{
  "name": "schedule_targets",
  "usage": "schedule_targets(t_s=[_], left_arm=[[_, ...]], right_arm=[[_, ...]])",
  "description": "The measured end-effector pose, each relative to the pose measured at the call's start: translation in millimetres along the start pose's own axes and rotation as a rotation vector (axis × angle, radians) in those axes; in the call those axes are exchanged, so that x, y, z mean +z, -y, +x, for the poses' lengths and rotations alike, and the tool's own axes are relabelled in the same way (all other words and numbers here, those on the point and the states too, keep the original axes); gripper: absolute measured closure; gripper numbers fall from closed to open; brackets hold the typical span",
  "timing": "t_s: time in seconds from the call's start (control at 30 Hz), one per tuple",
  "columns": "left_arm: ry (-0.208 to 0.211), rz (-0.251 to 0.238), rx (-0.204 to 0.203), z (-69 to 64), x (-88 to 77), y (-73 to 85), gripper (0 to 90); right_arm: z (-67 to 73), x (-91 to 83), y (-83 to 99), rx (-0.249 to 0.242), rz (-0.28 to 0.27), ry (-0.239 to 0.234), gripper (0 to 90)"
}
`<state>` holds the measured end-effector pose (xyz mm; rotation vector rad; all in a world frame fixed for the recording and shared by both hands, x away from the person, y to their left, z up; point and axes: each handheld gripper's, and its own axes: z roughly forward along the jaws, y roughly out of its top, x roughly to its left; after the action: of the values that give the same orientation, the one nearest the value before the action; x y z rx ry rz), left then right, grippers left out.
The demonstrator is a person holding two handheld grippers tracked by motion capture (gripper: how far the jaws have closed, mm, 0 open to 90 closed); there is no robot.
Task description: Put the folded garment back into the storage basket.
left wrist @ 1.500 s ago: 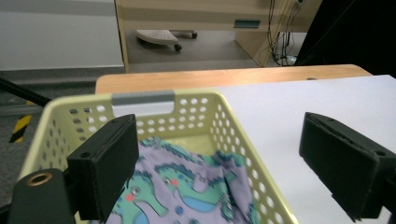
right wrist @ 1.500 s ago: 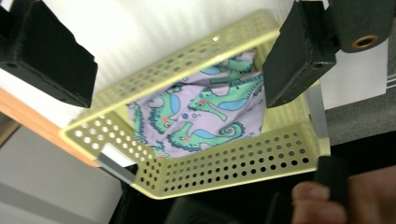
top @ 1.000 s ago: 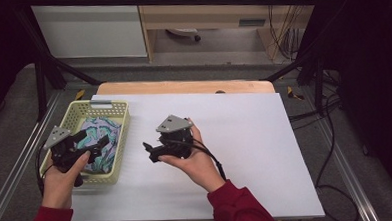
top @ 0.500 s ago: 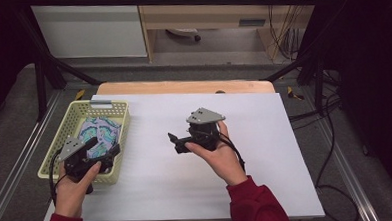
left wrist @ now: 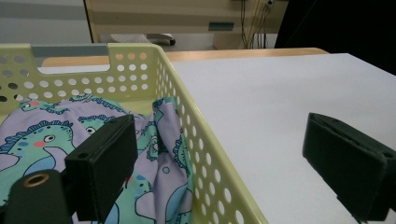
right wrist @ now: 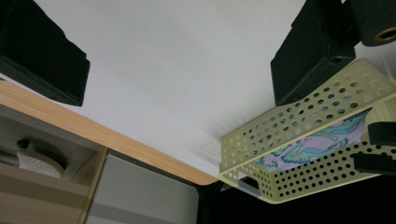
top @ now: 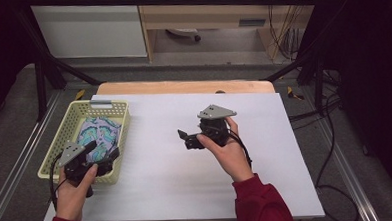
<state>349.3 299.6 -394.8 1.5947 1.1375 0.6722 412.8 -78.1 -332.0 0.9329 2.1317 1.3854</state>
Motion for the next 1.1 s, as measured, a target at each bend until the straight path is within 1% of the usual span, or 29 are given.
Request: schedule_targets(t_s=[0.13, 0.23, 0.37, 0.5, 0.57, 0.7, 0.83, 0.9, 1.1], left_arm=[[0.015, -0.005, 0.016, -0.7, 1.2, 1.4, 10.0], [0.007, -0.004, 0.008, 0.7, 1.4, 2.1, 10.1], [0.003, -0.001, 0.007, 0.8, 1.6, 2.5, 10.2], [0.002, 0.000, 0.006, -0.2, 1.7, 3.4, 10.3], [0.005, 0.000, 0.009, -0.6, 1.9, 4.0, 10.4], [0.016, -0.005, 0.016, -1.1, 2.4, 3.9, 10.4], [0.015, -0.009, 0.007, -1.2, 2.5, 3.6, 10.4], [0.020, -0.008, -0.003, -1.7, 3.6, 3.5, 10.4], [0.026, -0.010, -0.002, -3.1, 3.2, 4.1, 10.3]], right_arm=[[-6.9, -6.3, -0.8, 0.002, -0.012, 0.012, 5.2], [-12.8, -11.2, -1.8, -0.003, -0.018, 0.032, 5.2], [-20.0, -18.9, -2.4, 0.003, -0.031, 0.053, 5.2], [-25.5, -24.1, -1.1, -0.001, -0.026, 0.068, 4.2], [-27.0, -25.3, -0.8, 0.009, -0.029, 0.072, 3.9], [-29.0, -26.3, -0.6, 0.005, -0.028, 0.077, 3.7], [-30.6, -27.4, 0.2, 0.011, -0.028, 0.079, 3.6], [-31.8, -30.2, 0.8, 0.008, -0.034, 0.079, 3.6], [-38.1, -40.2, 3.2, 0.015, -0.037, 0.096, 3.7]])
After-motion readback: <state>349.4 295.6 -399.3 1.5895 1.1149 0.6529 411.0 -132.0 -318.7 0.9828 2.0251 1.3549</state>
